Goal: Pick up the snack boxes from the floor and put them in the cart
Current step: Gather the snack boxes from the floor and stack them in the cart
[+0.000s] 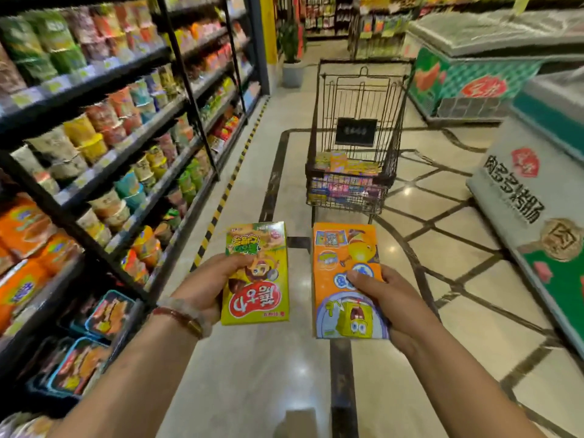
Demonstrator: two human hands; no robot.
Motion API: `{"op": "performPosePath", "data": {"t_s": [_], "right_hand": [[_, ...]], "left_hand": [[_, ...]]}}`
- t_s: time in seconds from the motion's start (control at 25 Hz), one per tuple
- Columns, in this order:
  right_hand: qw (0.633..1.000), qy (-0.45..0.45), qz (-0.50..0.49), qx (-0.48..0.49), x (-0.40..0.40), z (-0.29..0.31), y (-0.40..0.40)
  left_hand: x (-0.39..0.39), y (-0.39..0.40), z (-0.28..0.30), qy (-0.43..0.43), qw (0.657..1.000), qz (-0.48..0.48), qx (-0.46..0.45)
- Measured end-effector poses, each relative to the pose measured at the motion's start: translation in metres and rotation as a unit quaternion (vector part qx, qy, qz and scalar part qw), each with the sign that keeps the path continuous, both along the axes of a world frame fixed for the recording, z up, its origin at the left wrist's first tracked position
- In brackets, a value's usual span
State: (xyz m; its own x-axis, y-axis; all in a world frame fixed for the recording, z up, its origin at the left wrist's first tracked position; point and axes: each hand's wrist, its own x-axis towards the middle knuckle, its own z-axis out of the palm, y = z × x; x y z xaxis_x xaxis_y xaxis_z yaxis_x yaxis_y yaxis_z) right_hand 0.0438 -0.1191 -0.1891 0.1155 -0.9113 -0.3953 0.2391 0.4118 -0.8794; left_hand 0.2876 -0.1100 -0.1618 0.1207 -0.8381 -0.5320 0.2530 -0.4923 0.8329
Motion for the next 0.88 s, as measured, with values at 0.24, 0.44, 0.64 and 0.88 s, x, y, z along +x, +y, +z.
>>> {"op": "performPosePath", "data": {"t_s": [0.24,0.44,0.64,0.88], "right_hand": [[0.997,0.016,-0.074,0.005,-0.050,-0.003,-0.103],[0.991,0.029,-0.129,0.002,-0.087,0.014,-0.211],[0.989,0.029,-0.142,-0.013,-0.113,0.025,-0.294],[0.990,0.034,-0.135,0.007,-0.120,0.009,-0.389]], "left_hand": [[-0.052,-0.137,-0.011,0.038,0.997,-0.067,-0.009],[-0.094,-0.273,-0.008,0.058,0.992,-0.113,0.001],[-0.117,-0.366,0.000,0.078,0.988,-0.133,-0.001],[-0.106,-0.457,-0.015,0.071,0.992,-0.104,0.004]]}}
